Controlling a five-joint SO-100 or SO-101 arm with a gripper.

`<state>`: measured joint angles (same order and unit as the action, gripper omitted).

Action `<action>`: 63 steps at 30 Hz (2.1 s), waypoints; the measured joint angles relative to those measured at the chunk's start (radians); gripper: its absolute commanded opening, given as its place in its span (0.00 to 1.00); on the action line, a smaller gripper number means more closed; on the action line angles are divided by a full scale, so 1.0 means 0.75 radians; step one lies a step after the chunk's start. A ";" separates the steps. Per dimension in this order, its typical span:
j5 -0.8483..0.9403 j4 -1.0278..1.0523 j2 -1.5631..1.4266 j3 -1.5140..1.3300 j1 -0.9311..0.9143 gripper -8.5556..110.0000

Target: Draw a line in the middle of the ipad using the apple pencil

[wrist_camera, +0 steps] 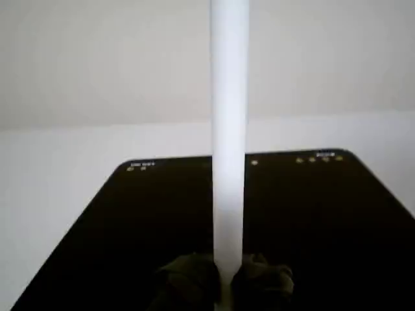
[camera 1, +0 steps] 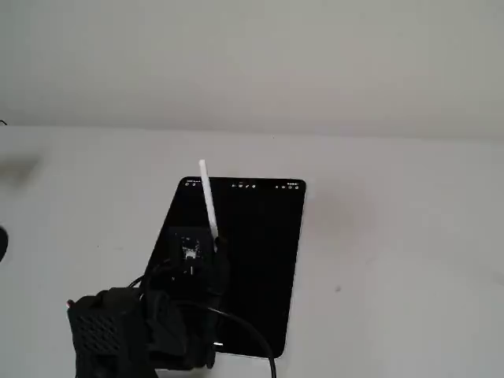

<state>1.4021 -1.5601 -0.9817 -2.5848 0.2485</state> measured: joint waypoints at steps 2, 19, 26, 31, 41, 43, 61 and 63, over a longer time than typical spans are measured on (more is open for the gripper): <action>0.000 -0.035 0.006 -0.029 0.000 0.07; -0.006 0.352 -0.331 -0.008 -0.002 0.07; -0.004 0.491 -0.276 0.307 -0.002 0.07; 0.022 0.499 -0.121 0.507 -0.002 0.07; 0.051 0.491 0.110 0.673 0.012 0.07; 0.061 0.475 0.129 0.681 0.016 0.07; 0.104 0.225 0.135 0.464 0.049 0.07; 0.115 0.190 0.133 0.421 0.049 0.07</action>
<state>1.4880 -1.4174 -0.8820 -2.2688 0.2853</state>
